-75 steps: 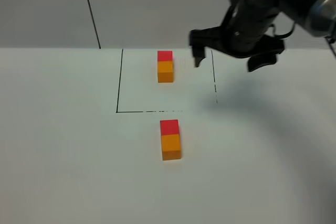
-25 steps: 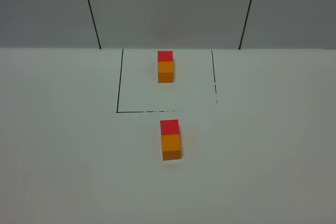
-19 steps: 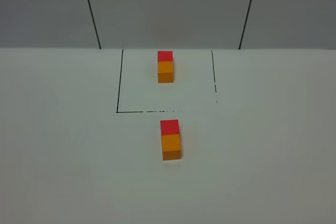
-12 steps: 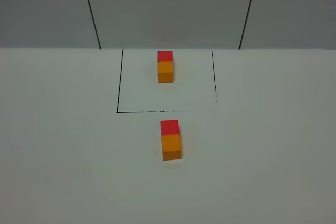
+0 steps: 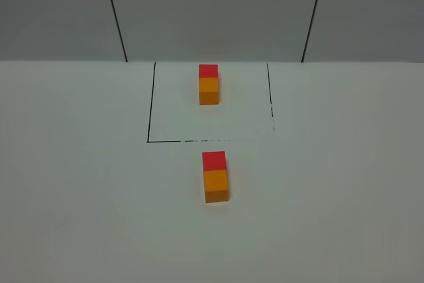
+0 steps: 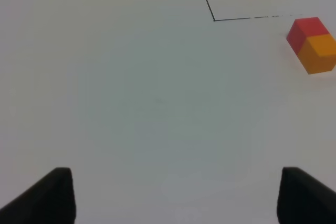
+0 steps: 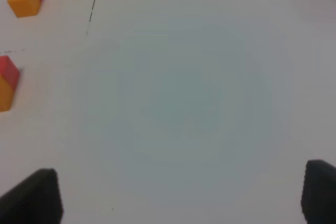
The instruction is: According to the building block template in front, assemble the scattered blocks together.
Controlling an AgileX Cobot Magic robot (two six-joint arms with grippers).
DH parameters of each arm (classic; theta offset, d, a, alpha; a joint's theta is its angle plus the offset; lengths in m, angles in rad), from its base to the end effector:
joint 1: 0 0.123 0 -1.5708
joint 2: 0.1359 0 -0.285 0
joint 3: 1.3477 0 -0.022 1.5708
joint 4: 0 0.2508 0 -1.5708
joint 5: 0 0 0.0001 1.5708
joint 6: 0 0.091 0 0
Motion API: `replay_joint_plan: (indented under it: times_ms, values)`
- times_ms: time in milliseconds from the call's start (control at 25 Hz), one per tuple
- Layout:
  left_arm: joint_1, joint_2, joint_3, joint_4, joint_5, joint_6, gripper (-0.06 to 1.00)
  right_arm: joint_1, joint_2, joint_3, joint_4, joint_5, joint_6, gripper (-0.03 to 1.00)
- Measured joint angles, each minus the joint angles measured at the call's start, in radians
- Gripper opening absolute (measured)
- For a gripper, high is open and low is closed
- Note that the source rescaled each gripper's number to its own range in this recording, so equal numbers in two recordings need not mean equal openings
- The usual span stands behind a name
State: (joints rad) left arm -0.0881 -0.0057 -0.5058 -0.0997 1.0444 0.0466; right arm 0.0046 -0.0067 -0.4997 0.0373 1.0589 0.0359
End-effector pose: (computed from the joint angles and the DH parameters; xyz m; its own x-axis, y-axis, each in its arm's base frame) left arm -0.0066 -0.0073 0.2805 -0.4281 0.0342 -0.9031 0.1635 0.9857 -0.0402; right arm -0.0058 0.0029 0.2774 -0.4496 0.0521 -0.8917 -0.0093 0.9980 0.0630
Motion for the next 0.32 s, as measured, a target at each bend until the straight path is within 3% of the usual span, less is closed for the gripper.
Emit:
replay_joint_plan:
  times_ms: [320]
  values:
    - [0.0,0.0,0.0,0.0,0.0,0.001,0.71,0.0,0.0,0.0,0.0,0.0,-0.001,0.82]
